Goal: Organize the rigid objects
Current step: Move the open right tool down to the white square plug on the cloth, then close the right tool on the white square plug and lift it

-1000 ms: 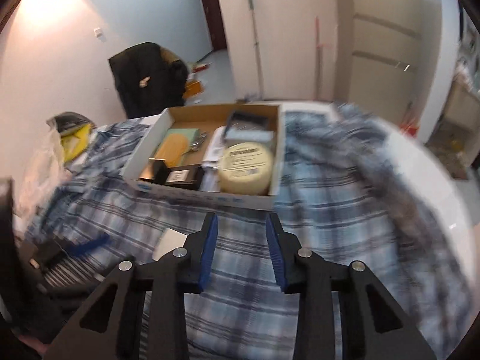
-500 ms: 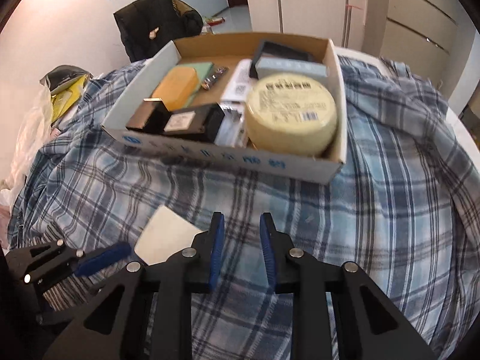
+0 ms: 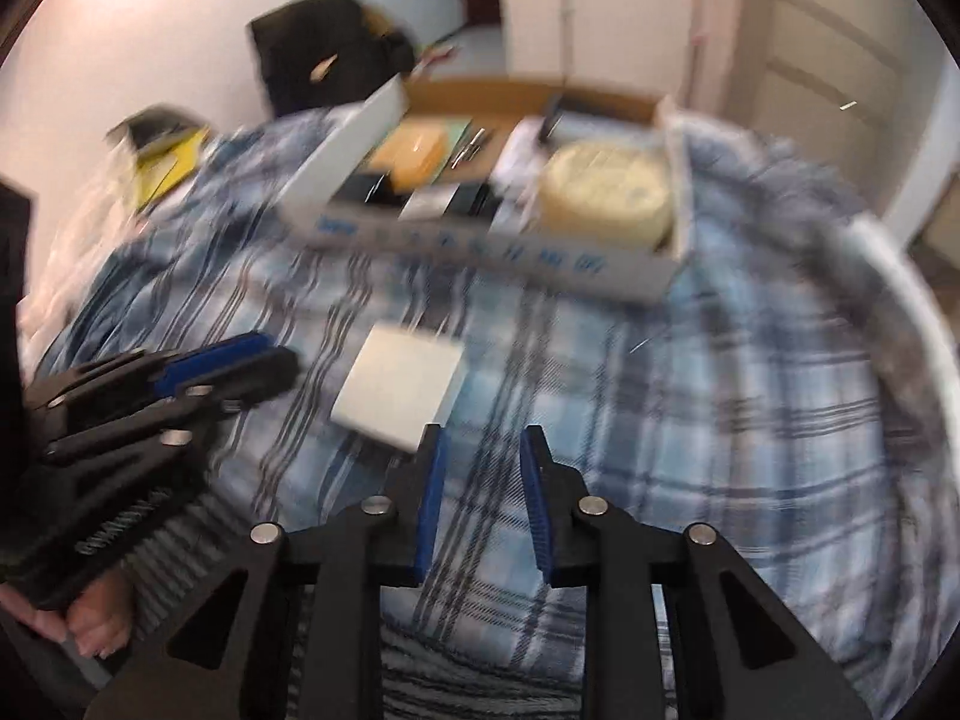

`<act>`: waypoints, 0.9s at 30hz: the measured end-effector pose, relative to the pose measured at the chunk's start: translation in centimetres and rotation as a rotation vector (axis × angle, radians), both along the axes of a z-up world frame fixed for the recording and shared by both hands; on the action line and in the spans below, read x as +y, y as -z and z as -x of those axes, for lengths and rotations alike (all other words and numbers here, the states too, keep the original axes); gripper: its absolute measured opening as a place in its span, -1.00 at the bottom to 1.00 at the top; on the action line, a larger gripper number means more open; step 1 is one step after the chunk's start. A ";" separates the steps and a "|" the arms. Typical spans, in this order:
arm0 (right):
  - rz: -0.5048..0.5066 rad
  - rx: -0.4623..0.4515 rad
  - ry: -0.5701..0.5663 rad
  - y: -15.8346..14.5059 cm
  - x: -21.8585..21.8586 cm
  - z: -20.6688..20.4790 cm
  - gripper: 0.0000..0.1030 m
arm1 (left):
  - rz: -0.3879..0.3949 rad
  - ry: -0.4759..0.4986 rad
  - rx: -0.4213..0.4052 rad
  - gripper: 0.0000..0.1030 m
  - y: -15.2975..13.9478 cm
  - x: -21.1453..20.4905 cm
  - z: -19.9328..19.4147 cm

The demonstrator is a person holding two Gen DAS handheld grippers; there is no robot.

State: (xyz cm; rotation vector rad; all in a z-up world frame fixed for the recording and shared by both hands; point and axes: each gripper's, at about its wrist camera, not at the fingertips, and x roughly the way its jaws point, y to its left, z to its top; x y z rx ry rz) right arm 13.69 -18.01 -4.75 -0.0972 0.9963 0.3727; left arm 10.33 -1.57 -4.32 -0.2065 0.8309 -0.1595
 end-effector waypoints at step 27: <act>-0.036 -0.008 0.186 3.1 4.5 -1.1 0.12 | 0.146 -0.271 -0.123 0.76 -1.3 6.4 1.1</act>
